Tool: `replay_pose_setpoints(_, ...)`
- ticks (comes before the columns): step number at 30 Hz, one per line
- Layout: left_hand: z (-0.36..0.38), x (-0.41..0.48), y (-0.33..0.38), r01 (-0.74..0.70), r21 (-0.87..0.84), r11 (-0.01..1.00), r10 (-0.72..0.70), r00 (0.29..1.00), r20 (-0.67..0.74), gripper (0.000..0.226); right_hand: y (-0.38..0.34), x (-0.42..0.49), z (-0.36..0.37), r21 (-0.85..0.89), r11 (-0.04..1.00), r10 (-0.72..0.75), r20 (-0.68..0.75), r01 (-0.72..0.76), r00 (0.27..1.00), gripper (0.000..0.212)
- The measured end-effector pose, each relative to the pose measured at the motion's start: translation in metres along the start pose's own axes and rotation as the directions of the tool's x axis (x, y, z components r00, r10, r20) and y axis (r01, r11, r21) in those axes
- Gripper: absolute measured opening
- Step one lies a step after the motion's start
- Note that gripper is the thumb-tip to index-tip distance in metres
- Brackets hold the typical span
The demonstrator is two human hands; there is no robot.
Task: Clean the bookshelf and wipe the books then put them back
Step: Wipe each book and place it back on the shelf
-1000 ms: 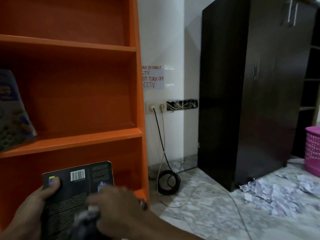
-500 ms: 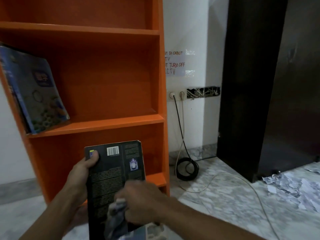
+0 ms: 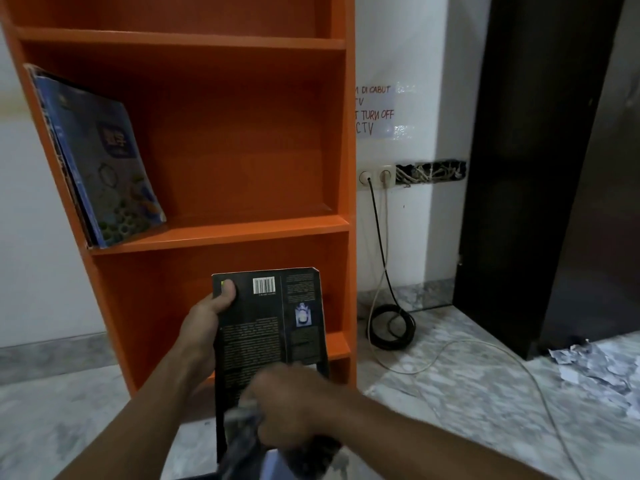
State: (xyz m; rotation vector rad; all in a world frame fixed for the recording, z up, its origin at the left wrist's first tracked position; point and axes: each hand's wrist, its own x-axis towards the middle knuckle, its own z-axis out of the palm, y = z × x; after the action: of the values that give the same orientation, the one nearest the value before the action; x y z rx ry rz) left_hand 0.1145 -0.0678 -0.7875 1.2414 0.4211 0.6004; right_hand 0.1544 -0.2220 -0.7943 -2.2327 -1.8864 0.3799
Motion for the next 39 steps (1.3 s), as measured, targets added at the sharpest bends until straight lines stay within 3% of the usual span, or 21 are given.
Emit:
replay_pose_setpoints(3,-0.001,-0.002,-0.002,-0.003,-0.059,0.998,0.009,0.996,0.089,0.036,-0.003,0.007,-0.045,0.216,0.976,0.099,-0.453,0.002,0.886,0.019)
replay_pose_setpoints(5,0.004,-0.002,-0.002,-0.025,-0.065,0.998,0.033,0.991,0.126,0.028,-0.002,0.015,-0.064,0.147,0.989,0.101,-0.728,0.01,0.678,0.03)
replay_pose_setpoints(7,0.009,0.0,-0.002,-0.01,-0.066,0.998,0.016,0.996,0.091,0.025,0.004,0.022,-0.053,0.016,0.996,0.062,-0.809,-0.083,0.584,0.044)
replay_pose_setpoints(9,0.012,0.0,-0.001,0.009,-0.042,0.999,-0.007,0.999,0.048,0.034,0.011,0.024,-0.015,-0.102,0.987,-0.003,-0.777,-0.121,0.63,0.049)
replay_pose_setpoints(11,0.01,-0.007,0.002,0.037,-0.04,0.999,-0.037,0.999,0.006,0.041,0.02,0.017,0.026,-0.271,0.962,-0.161,-0.635,-0.023,0.755,0.044)
replay_pose_setpoints(13,0.002,-0.007,0.001,0.059,-0.041,0.997,-0.061,0.997,-0.053,0.046,0.02,0.006,0.041,-0.306,0.945,-0.201,-0.267,0.114,0.942,0.04)
replay_pose_setpoints(15,-0.004,-0.007,0.002,0.035,-0.04,0.999,-0.037,0.998,-0.059,0.047,0.011,-0.004,0.031,-0.261,0.954,-0.142,0.044,0.149,0.989,0.029)
replay_pose_setpoints(17,-0.005,-0.008,0.004,0.03,-0.023,0.999,-0.031,0.999,-0.034,0.046,0.0,-0.007,0.008,-0.13,0.987,-0.107,-0.095,0.094,0.99,0.013)
replay_pose_setpoints(18,-0.003,-0.01,0.005,0.046,-0.032,0.998,-0.046,0.999,-0.006,0.043,-0.002,-0.006,-0.008,-0.061,0.995,-0.088,-0.273,0.074,0.958,0.011)
replay_pose_setpoints(20,-0.001,-0.012,0.005,0.052,-0.044,0.998,-0.048,0.995,0.087,0.026,0.0,0.001,-0.039,-0.022,0.998,-0.066,-0.615,0.066,0.786,0.022)
replay_pose_setpoints(22,0.002,-0.012,0.003,0.017,-0.033,0.999,-0.012,0.99,0.143,0.02,0.006,0.009,-0.049,-0.063,0.998,-0.058,-0.814,0.012,0.577,0.036)
replay_pose_setpoints(23,0.004,-0.011,0.002,0.012,-0.023,1.0,-0.009,0.99,0.142,0.021,0.01,0.013,-0.043,-0.086,0.996,-0.054,-0.842,-0.035,0.538,0.037)
replay_pose_setpoints(24,0.006,-0.01,0.003,0.02,-0.01,1.0,-0.018,0.992,0.125,0.025,0.012,0.014,-0.03,-0.119,0.99,-0.055,-0.822,-0.077,0.567,0.036)
replay_pose_setpoints(26,0.011,-0.011,0.006,0.085,-0.004,0.996,-0.084,0.995,0.059,0.042,0.018,0.01,0.008,-0.224,0.973,-0.116,-0.666,-0.049,0.737,0.036)
replay_pose_setpoints(28,0.011,-0.009,0.004,0.133,0.012,0.991,-0.133,0.991,-0.008,0.052,0.016,0.001,0.029,-0.253,0.965,-0.158,-0.327,0.075,0.932,0.036)
replay_pose_setpoints(30,0.008,-0.008,0.002,0.11,0.061,0.992,-0.108,0.994,-0.033,0.054,0.006,-0.005,0.025,-0.206,0.974,-0.115,-0.088,0.095,0.989,0.027)
replay_pose_setpoints(31,0.008,-0.009,0.003,0.1,0.074,0.992,-0.098,0.995,-0.032,0.053,0.0,-0.006,0.016,-0.14,0.988,-0.088,-0.125,0.07,0.988,0.02)
replay_pose_setpoints(34,0.004,-0.011,0.008,0.119,0.007,0.993,-0.119,0.993,0.002,0.039,-0.005,-0.004,-0.032,-0.015,1.0,-0.026,-0.514,0.022,0.857,0.016)
replay_pose_setpoints(36,0.004,-0.011,0.011,0.094,-0.002,0.996,-0.093,0.994,0.061,0.03,0.003,-0.001,-0.061,-0.101,0.995,-0.077,-0.761,0.0,0.644,0.025)
replay_pose_setpoints(38,0.005,-0.013,0.015,0.062,0.027,0.998,-0.063,0.995,0.072,0.038,0.02,0.004,-0.059,-0.22,0.974,-0.163,-0.858,-0.061,0.488,0.026)
replay_pose_setpoints(39,0.006,-0.015,0.018,0.065,0.009,0.998,-0.065,0.994,0.083,0.045,0.03,0.004,-0.044,-0.267,0.96,-0.192,-0.853,-0.088,0.486,0.025)
